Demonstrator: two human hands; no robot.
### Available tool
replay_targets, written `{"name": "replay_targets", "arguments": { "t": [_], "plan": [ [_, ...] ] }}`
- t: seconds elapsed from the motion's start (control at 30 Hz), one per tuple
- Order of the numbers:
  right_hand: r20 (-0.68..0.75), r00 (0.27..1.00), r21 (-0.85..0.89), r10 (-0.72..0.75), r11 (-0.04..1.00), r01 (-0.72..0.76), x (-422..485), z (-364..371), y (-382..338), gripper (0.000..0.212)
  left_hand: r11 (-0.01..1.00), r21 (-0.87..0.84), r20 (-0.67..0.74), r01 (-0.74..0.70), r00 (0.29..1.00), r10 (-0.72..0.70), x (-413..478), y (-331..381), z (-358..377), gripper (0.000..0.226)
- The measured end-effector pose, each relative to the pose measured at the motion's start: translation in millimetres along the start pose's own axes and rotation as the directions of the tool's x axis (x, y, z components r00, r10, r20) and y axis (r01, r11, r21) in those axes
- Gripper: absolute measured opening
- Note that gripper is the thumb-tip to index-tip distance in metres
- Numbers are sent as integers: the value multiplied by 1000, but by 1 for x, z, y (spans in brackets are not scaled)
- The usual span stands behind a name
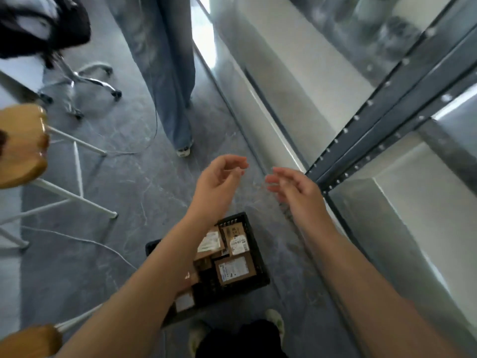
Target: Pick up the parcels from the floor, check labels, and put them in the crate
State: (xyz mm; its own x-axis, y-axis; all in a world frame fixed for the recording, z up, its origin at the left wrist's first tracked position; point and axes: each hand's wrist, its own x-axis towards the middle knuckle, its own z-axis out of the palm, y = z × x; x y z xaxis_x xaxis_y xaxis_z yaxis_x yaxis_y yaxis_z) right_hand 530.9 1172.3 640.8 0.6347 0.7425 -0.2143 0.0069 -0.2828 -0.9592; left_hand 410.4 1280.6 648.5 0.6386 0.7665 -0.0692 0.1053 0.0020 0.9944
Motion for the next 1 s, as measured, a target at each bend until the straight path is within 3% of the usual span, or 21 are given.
{"name": "replay_targets", "arguments": {
  "t": [0.23,0.33,0.5,0.67,0.8,1.0],
  "plan": [
    [-186,958,-23,-219,976,219,-74,-58,-166,28,984,-57,137,-167,975,173,-31,162,2,25],
    [-271,923,-19,-273,960,278,-119,-66,-193,25,963,-95,220,-253,938,269,-48,194,6,14],
    [-456,853,0,-253,959,285,-190,-70,-197,25,914,-195,423,-357,810,407,-79,221,24,20],
    [-681,702,7,-209,957,291,-264,-95,-193,27,885,-299,595,-357,654,466,-114,246,71,24],
    [-829,535,11,-163,952,307,-335,-125,-190,28,868,-354,712,-348,501,492,-165,267,119,22],
    [-925,352,-40,-141,959,279,-448,-155,-173,27,868,-383,805,-317,347,482,-264,283,182,21]
  ]
}}
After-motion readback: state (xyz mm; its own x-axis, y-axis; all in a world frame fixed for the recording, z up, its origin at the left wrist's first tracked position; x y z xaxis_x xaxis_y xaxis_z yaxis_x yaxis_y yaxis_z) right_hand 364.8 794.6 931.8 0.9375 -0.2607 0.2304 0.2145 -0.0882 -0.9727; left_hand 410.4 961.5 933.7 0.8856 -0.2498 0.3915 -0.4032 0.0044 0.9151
